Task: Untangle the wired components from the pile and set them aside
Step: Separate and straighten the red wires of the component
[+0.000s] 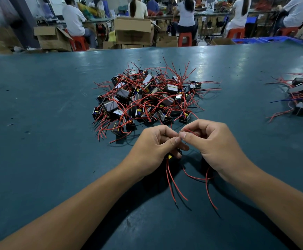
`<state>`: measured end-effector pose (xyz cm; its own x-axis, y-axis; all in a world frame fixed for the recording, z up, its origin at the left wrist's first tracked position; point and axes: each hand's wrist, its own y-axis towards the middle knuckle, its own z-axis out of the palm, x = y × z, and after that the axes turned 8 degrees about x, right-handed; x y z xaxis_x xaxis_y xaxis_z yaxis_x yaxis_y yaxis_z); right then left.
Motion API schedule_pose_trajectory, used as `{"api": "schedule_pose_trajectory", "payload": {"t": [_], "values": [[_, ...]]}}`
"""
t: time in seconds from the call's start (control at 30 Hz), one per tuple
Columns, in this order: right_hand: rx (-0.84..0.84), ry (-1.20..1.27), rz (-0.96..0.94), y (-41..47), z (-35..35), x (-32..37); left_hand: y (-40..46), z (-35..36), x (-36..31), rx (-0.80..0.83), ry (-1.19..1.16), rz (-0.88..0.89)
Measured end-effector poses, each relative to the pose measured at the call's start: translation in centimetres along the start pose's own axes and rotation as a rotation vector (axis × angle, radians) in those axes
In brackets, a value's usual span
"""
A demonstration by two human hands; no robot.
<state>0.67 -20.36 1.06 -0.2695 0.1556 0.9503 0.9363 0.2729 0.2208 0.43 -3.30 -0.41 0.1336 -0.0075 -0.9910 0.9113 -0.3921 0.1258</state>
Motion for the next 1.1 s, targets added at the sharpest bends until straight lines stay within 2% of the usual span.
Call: {"api": "schedule_pose_trajectory", "payload": {"t": [0.43,0.73,1.1], "values": [[-0.046,-0.051,0.04,0.29,0.07,-0.15,0.07,0.11,0.26,-0.009,0.027,0.002],[0.018,-0.01,-0.012,0.01,0.13,-0.02,0.03,0.13,0.31,-0.025,0.039,0.011],[-0.005,-0.064,-0.046,-0.02,0.02,-0.26,-0.08,0.29,0.09,-0.026,0.05,0.018]]}}
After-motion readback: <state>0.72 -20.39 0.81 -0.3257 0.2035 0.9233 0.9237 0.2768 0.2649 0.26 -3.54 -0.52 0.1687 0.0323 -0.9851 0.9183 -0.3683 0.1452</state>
